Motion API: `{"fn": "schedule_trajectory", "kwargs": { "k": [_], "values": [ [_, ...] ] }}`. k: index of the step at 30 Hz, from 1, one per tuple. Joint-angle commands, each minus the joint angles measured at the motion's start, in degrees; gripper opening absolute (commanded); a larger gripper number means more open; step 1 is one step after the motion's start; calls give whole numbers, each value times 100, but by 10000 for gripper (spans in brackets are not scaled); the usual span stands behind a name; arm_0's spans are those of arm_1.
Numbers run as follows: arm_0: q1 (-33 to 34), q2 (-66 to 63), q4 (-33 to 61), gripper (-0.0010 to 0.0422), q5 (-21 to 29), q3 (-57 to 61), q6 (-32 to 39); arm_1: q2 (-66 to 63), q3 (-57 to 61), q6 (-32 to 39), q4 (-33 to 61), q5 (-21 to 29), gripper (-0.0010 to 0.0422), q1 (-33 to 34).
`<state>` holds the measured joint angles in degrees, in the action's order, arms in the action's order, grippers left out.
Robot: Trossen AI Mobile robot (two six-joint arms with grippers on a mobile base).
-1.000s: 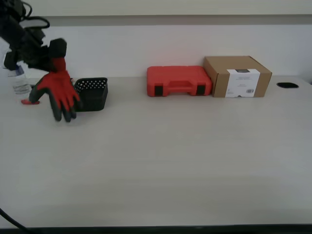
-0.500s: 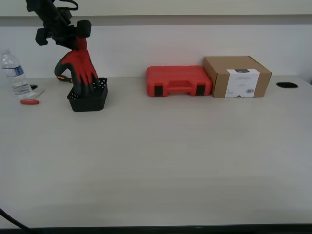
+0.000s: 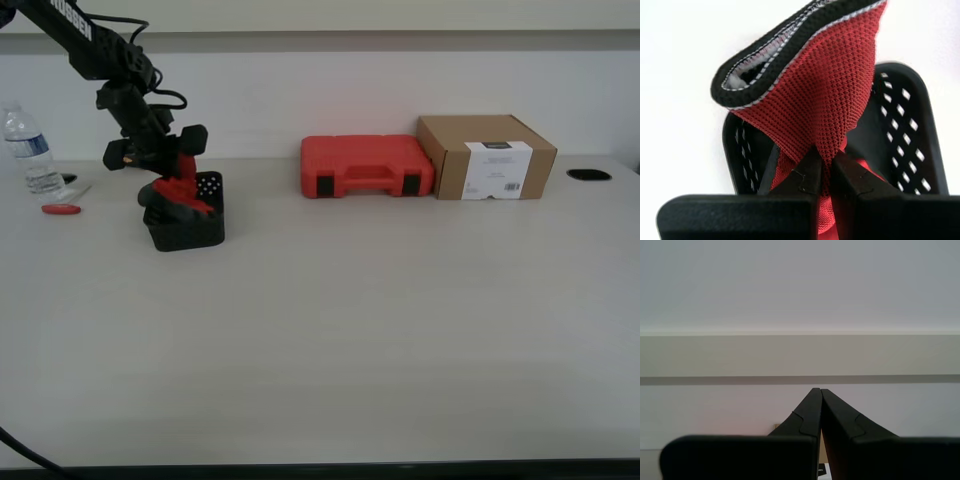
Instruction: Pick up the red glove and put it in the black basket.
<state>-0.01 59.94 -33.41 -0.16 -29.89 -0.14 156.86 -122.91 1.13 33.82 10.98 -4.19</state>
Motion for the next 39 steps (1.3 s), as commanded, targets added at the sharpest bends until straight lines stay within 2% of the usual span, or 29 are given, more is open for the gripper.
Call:
{"fn": "schedule_trajectory", "kwargs": {
  "k": [1, 4, 9, 12, 13, 18, 19, 20, 22, 24, 25, 27, 33, 34, 36, 39],
  "values": [
    [-4, 0, 11, 0, 2, -4, 15, 33, 2, -4, 17, -28, -2, 31],
    [-4, 0, 17, 0, 2, -7, 15, 42, 4, 26, -61, -284, 0, 37],
    [-4, 0, 17, 0, 2, -7, 15, 31, 4, 101, 26, -127, 1, 46],
    [-4, 0, 17, 0, 2, -7, 15, 31, 4, 101, 127, -109, 19, 48],
    [-4, 0, 17, 0, 2, -7, 15, 31, 4, 101, 127, -111, 36, 50],
    [-4, 0, 17, 0, 2, -4, 15, 28, -28, -13, 358, -52, 174, 57],
    [-4, 0, 17, 0, 2, -7, 15, 7, -109, -13, 487, 76, 187, 59],
    [-4, 0, 17, 0, 2, -4, 15, -26, -190, -15, 581, 133, 186, 61],
    [-4, 0, 15, 0, 2, -7, 15, -251, -411, -15, 704, 166, 140, 63],
    [-2, 0, 70, 0, 2, -7, 15, -531, -560, 17, 802, 243, 67, 66],
    [-4, 0, 92, 0, 2, -7, 15, -835, -623, 37, 857, 341, -8, 79],
    [-4, -2, 151, 0, 0, -7, 15, -1220, -623, 52, 960, 302, 6, 120],
    [-4, -2, 214, 0, 0, -11, 15, -2168, -431, 511, 1729, -17, -1, 391],
    [-4, -2, 229, 0, 0, -11, 13, -2420, -306, 706, 1961, -256, -1, 492],
    [-4, -7, 232, 0, 2, -11, 15, -3005, 92, 708, 1902, -566, -1, 579],
    [-4, -7, 330, 0, 0, -4, 13, -4221, 925, 485, 1628, -588, -1, 621]
  ]
}}
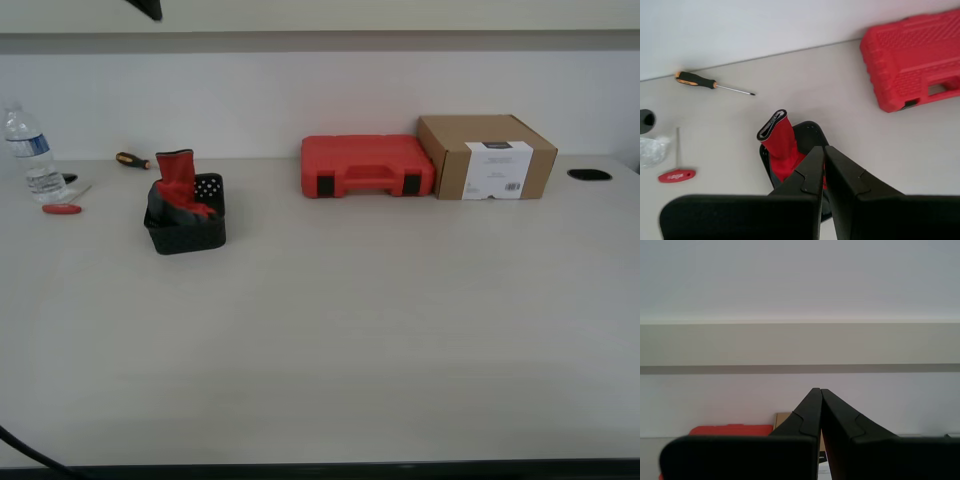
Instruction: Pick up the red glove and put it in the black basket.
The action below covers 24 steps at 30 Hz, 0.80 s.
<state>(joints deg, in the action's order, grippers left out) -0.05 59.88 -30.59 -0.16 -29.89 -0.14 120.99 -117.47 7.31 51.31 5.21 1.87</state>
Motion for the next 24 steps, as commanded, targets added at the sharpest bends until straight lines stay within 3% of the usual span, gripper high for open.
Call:
{"fn": "schedule_trajectory", "kwargs": {
  "k": [1, 4, 6, 9, 24],
  "values": [
    [0, 0, 70, 0, 2, -7, 15, -935, 592, -138, -223, -20, -1, 17],
    [0, 0, 127, 0, 2, -7, 15, -1834, 1329, -153, -566, -118, 0, 15],
    [0, 0, 155, 0, 2, -7, 15, -2500, 2017, -155, -831, -442, 0, 13],
    [0, 0, 164, 0, 0, -7, 15, -2881, 2356, -170, -599, -472, 0, 13],
    [0, 0, 195, 0, 0, -7, 15, -2988, 2363, -168, -518, -468, 0, 11]
  ]
}}
